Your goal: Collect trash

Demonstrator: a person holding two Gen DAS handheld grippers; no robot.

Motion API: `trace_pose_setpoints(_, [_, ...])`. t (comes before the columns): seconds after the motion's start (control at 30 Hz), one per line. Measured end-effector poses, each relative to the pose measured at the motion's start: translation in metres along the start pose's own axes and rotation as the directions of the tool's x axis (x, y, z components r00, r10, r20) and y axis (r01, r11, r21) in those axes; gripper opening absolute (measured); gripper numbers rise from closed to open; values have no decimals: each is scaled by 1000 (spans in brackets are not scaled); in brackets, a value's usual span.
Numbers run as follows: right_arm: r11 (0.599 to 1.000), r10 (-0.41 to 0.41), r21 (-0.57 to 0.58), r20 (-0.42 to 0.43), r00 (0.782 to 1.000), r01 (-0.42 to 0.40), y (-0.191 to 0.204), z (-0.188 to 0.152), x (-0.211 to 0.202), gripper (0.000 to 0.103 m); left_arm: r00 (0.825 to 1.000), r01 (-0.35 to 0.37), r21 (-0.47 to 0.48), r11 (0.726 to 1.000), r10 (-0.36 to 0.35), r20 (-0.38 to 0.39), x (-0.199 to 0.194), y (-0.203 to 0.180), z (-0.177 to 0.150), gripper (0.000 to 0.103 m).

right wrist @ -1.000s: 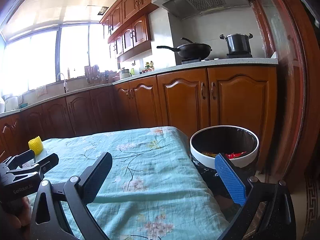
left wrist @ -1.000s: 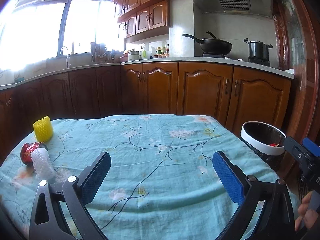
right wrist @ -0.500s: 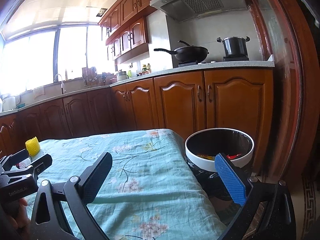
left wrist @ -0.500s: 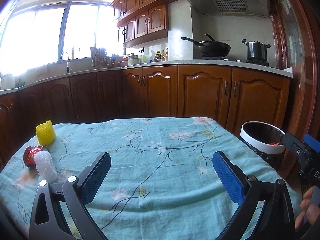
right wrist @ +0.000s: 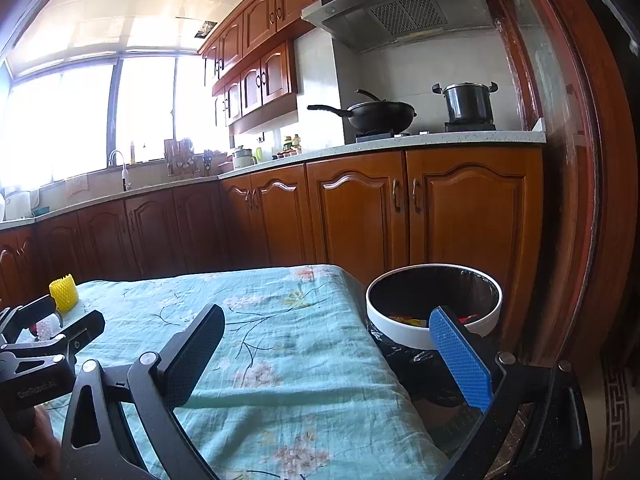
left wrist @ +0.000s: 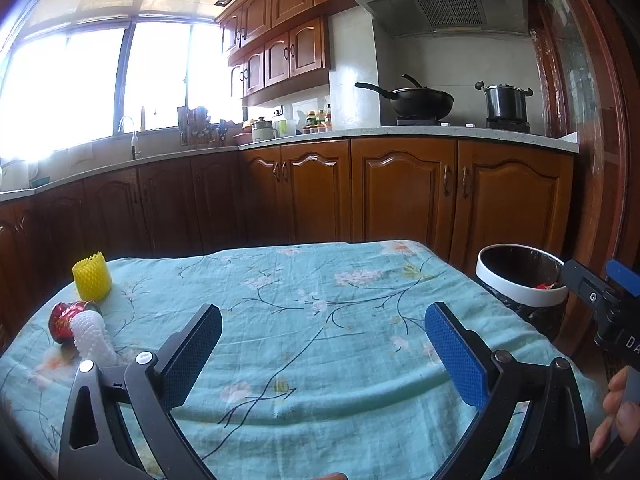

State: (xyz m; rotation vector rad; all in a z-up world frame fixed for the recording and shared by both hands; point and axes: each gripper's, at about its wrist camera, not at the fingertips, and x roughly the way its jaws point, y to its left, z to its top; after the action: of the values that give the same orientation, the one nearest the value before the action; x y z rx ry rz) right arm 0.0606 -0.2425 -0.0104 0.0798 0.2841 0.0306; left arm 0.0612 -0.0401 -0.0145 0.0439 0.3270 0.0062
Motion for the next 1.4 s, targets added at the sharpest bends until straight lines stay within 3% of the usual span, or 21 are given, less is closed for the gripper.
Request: trace_pose_setpoints(1.4, [1000,3,6,-29,1000,-3,-2,-1,3,103,1000,16,1,1000,-16,-10,-4,-6,-4,102])
